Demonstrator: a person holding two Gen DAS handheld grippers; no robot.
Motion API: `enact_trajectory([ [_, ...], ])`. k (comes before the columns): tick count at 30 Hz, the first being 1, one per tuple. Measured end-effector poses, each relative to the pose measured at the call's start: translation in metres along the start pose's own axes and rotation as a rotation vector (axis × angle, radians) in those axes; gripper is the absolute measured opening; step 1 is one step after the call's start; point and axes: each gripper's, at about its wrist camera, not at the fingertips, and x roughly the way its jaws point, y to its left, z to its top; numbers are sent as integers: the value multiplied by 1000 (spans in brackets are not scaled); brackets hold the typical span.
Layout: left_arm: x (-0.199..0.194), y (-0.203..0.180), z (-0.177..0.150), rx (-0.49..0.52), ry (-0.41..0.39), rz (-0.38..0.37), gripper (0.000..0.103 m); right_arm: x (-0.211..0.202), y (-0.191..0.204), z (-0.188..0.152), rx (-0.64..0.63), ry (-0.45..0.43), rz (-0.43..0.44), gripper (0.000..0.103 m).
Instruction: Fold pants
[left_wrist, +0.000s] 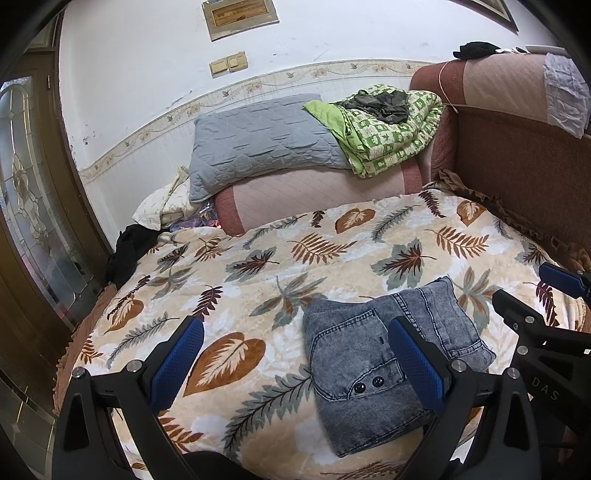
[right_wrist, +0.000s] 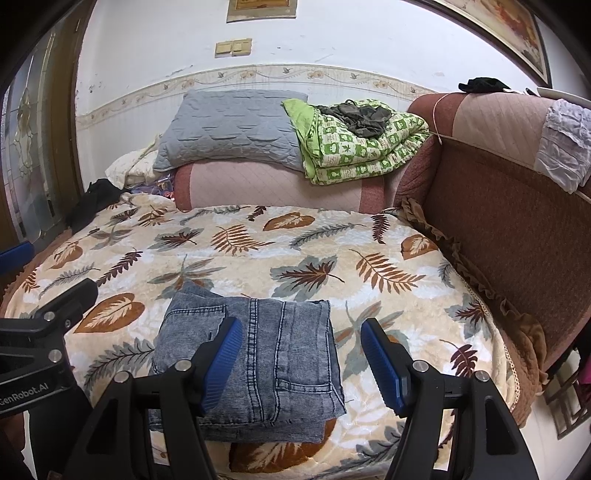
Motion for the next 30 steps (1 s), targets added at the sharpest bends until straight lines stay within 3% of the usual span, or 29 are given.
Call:
enact_trajectory([
  [30, 0, -2, -1, 9, 3, -8, 100, 0, -2, -2, 9, 2, 1, 70],
])
